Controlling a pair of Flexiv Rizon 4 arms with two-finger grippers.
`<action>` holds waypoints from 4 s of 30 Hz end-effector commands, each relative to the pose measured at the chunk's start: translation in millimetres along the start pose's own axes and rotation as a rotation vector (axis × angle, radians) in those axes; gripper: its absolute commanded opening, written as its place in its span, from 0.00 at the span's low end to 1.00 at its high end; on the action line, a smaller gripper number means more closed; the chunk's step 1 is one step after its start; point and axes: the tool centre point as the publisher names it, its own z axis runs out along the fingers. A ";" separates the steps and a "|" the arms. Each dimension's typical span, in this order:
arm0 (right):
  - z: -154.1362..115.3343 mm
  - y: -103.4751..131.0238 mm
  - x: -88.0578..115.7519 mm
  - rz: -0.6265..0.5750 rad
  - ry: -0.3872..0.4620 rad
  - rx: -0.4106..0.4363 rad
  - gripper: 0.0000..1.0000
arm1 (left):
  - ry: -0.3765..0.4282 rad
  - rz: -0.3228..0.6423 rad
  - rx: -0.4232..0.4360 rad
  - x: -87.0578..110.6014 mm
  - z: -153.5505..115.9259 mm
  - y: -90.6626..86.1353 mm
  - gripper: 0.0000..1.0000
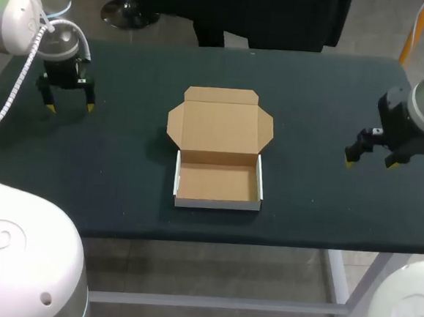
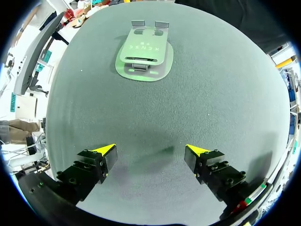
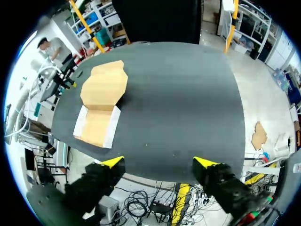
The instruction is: Assemble the packaging by folding the flat box into shape, placing the metal phone stand inside, and closing the box properly
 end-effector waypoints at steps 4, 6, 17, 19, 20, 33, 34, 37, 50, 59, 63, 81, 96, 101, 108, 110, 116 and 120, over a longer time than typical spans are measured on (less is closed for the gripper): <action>-1.9 -4.8 1.7 -0.001 -0.004 -0.006 1.00 | 0.019 0.026 -0.015 6.0 5.9 -7.2 1.00; -1.9 -4.8 1.7 -0.001 -0.004 -0.006 1.00 | 0.017 0.024 -0.014 5.2 7.5 -12.4 1.00; -1.9 -4.8 1.7 -0.001 -0.004 -0.006 1.00 | 0.017 0.025 0.006 1.3 9.0 -38.7 1.00; -1.9 -4.8 1.7 -0.001 -0.004 -0.006 1.00 | 0.023 0.026 0.000 1.0 10.4 -44.3 1.00; -1.9 -4.8 1.7 -0.001 -0.004 -0.006 1.00 | 0.021 0.024 0.003 0.7 11.1 -46.7 1.00; -1.9 -4.8 1.7 -0.001 -0.004 -0.006 1.00 | 0.040 0.025 0.000 -7.0 11.5 -73.0 1.00; -1.9 -4.8 1.7 -0.001 -0.004 -0.006 1.00 | 0.040 0.025 0.002 -7.0 11.3 -74.8 1.00; -1.9 -4.8 1.7 -0.001 -0.004 -0.006 1.00 | 0.041 0.026 0.003 -7.5 11.2 -81.5 1.00; -1.9 -4.8 1.7 -0.001 -0.004 -0.006 1.00 | 0.042 0.019 0.005 -11.5 11.6 -100.4 0.95; -1.9 -4.8 1.7 -0.001 -0.004 -0.006 1.00 | 0.054 0.012 0.004 -14.1 12.1 -108.7 0.90; -1.9 -4.8 1.7 -0.001 -0.004 -0.006 1.00 | 0.065 0.009 0.002 -15.7 12.2 -113.3 0.90; -1.9 -4.8 1.7 -0.001 -0.004 -0.006 1.00 | 0.092 0.027 -0.012 -14.3 14.0 -122.5 0.88; -1.9 -4.8 1.7 -0.001 -0.004 -0.006 1.00 | 0.086 0.035 -0.014 -12.0 17.8 -129.4 0.81; -1.9 -4.8 1.7 -0.001 -0.004 -0.006 1.00 | 0.082 0.039 -0.016 -10.5 19.6 -132.2 0.81; -1.9 -4.8 1.7 -0.001 -0.004 -0.006 1.00 | 0.078 0.037 -0.015 -9.9 21.3 -136.5 0.80; -1.9 -4.8 1.7 -0.001 -0.004 -0.006 1.00 | 0.076 0.037 -0.014 -9.5 21.3 -137.7 0.80; -1.9 -4.8 1.7 -0.001 -0.004 -0.006 1.00 | 0.070 0.033 -0.009 -8.9 22.5 -143.7 0.80; -1.9 -4.8 1.7 -0.001 -0.004 -0.006 1.00 | 0.057 0.028 -0.011 -8.1 26.2 -148.1 0.79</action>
